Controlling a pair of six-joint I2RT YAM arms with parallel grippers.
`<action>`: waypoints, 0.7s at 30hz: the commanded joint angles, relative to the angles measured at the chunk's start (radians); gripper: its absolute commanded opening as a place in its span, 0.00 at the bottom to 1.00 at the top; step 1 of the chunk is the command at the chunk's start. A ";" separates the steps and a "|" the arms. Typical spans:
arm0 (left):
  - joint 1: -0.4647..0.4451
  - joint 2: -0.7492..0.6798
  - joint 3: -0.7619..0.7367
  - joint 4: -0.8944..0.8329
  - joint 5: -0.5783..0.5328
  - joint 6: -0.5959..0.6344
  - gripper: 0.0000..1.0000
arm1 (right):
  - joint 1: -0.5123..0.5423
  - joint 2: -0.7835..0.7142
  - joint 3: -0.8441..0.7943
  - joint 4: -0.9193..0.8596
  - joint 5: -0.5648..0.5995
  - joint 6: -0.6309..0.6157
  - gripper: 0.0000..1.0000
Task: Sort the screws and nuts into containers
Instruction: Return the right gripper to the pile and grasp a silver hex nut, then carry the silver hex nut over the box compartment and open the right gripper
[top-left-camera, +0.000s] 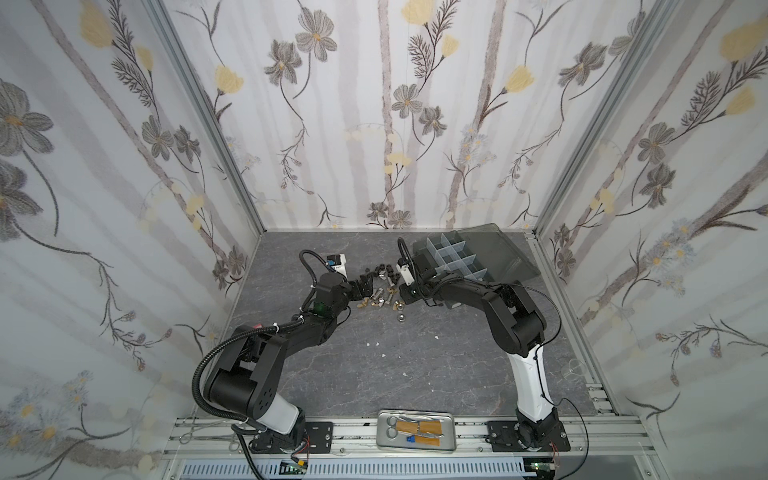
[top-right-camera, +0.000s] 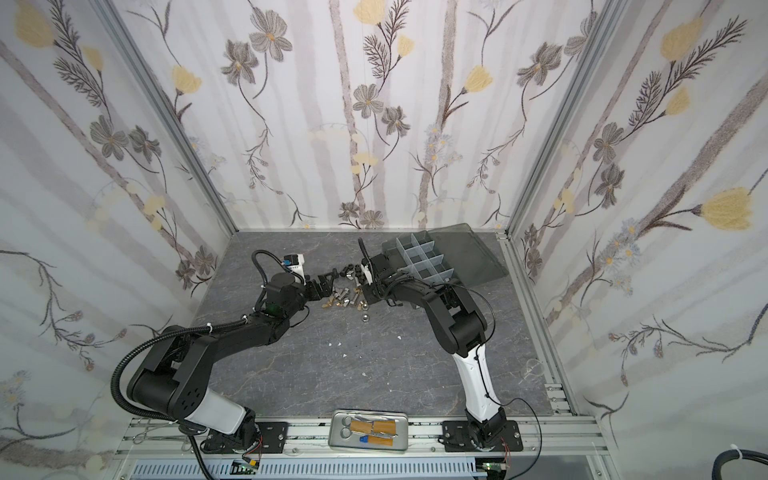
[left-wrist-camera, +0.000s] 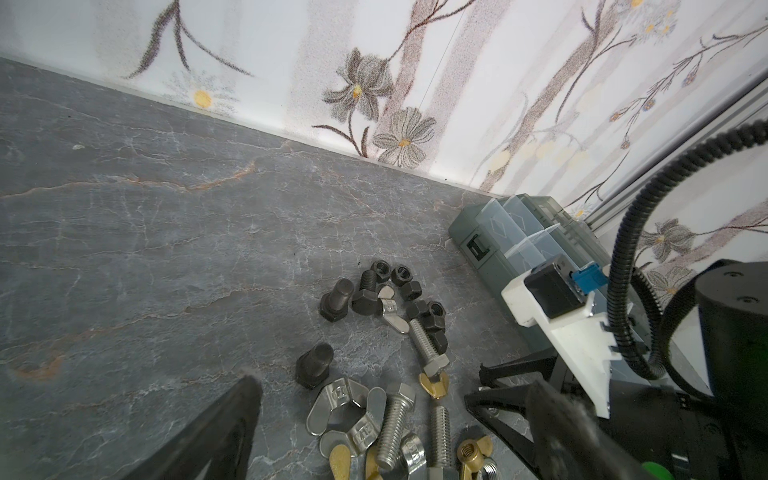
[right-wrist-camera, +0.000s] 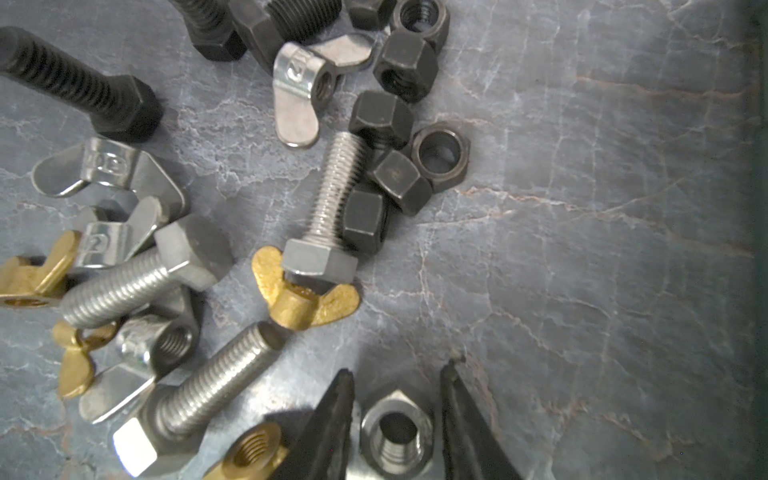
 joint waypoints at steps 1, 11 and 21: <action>-0.003 -0.003 0.002 0.027 0.010 -0.004 1.00 | 0.000 -0.020 -0.026 -0.095 0.037 -0.010 0.34; -0.006 0.005 -0.002 0.039 0.009 -0.014 1.00 | -0.004 -0.074 -0.050 -0.062 0.057 0.017 0.21; -0.118 -0.005 0.172 -0.184 0.029 0.206 1.00 | -0.114 -0.227 -0.055 -0.072 -0.018 0.077 0.20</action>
